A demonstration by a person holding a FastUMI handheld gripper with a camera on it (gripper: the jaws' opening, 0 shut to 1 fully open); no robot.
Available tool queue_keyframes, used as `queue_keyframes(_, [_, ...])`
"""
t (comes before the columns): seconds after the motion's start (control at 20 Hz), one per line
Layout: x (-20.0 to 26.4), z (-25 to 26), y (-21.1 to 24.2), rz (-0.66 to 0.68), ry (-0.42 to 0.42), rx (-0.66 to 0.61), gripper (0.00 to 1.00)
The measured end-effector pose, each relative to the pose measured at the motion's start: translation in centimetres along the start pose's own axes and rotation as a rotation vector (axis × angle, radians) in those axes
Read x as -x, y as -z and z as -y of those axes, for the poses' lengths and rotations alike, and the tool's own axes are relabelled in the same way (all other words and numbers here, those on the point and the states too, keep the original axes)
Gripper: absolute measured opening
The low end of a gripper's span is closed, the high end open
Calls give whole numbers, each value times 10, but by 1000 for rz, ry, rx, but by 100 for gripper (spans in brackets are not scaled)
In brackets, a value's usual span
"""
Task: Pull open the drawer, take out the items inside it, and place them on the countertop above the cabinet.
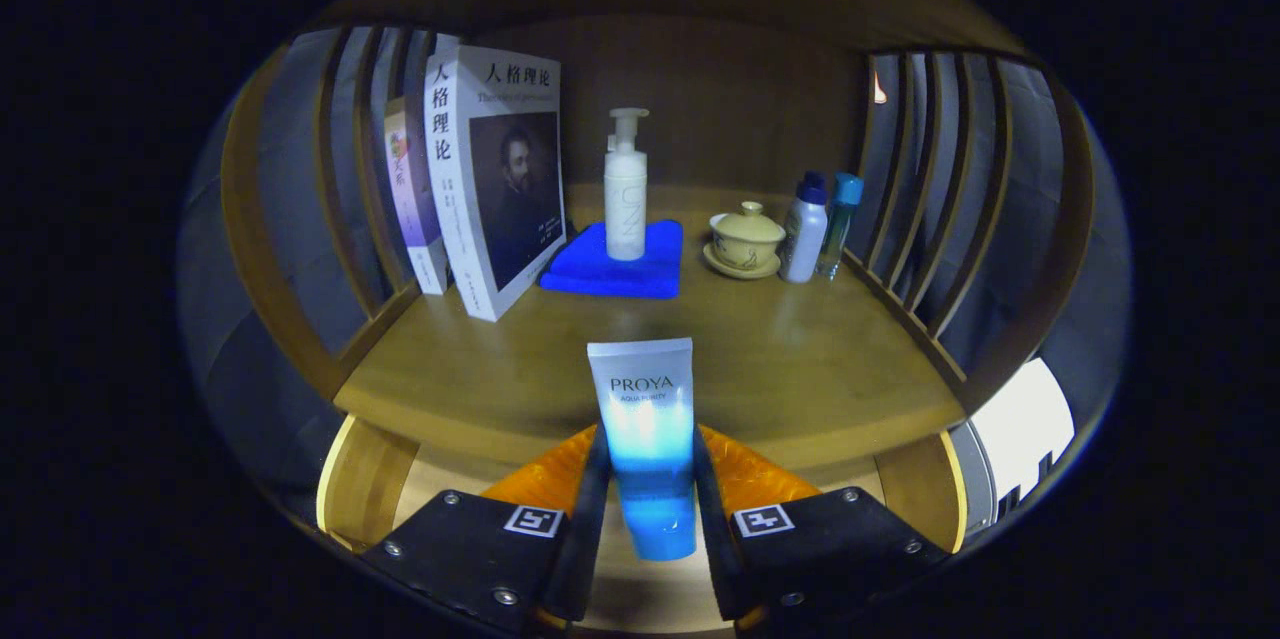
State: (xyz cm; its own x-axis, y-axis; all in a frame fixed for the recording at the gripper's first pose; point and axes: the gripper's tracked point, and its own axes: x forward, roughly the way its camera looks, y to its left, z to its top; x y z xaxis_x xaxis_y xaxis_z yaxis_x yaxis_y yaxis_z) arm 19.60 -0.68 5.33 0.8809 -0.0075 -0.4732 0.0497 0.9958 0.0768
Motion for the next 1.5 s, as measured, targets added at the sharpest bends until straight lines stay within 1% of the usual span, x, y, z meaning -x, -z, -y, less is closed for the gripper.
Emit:
queue_keyframes(0.2, [-26, 2, -13, 18, -35, -29, 49])
queue_keyframes(0.4, [-39, 0, -14, 33, -72, 13, 54])
queue_keyframes(0.5, [-39, 8, -25, 85, -45, 36, 56])
queue_keyframes(0.55, [-34, 13, -29, 113, -29, 42, 65])
queue_keyframes(0.65, [-18, 11, -39, 176, -32, 27, 84])
queue_keyframes(0.8, [13, 10, -48, 271, -35, -1, 94])
queue_keyframes(1.05, [72, 10, -49, 405, -21, -18, 94])
queue_keyframes(1.35, [143, 10, -33, 539, -3, -22, 94])
queue_keyframes(1.5, [171, 5, -18, 581, -15, -36, 94])
